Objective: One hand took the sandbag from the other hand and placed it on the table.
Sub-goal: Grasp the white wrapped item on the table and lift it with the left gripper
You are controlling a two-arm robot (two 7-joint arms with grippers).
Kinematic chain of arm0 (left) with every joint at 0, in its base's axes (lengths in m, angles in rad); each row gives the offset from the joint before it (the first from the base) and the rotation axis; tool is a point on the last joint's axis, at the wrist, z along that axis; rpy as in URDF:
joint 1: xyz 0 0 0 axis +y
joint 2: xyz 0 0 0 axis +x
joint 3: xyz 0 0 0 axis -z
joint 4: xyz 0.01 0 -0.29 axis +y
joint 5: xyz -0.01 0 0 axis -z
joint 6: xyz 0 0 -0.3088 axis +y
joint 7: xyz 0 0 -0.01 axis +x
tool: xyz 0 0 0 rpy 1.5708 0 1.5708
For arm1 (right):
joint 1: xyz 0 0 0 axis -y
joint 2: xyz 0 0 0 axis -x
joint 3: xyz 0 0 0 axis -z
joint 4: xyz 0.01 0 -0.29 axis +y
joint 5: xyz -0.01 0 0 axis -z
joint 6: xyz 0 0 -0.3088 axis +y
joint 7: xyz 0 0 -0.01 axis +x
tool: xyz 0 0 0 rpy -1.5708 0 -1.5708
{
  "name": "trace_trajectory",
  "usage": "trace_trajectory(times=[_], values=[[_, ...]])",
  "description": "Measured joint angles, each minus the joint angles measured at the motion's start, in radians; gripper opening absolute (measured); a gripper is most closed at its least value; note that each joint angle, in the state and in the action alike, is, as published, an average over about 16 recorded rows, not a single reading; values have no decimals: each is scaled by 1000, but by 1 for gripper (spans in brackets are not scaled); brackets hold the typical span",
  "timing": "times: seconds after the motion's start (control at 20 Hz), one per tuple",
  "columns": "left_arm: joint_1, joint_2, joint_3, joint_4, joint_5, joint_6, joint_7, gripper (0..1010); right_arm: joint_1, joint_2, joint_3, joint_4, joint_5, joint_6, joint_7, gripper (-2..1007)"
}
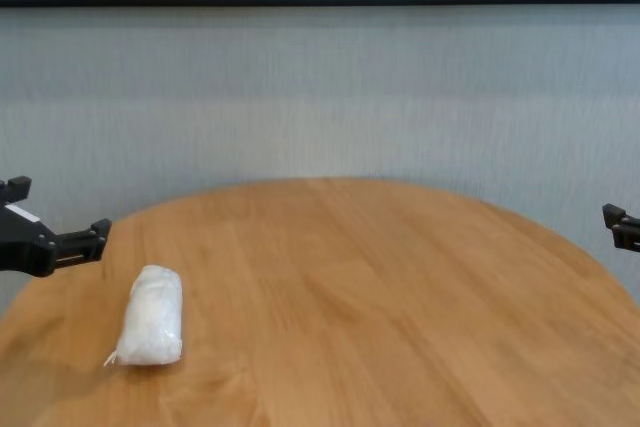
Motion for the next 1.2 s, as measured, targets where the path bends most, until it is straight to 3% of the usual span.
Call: trace_trajectory(times=[1.2], values=[[0, 0, 0, 0, 0, 0, 0, 1002, 0, 0, 0, 0, 0, 0, 0, 1001]])
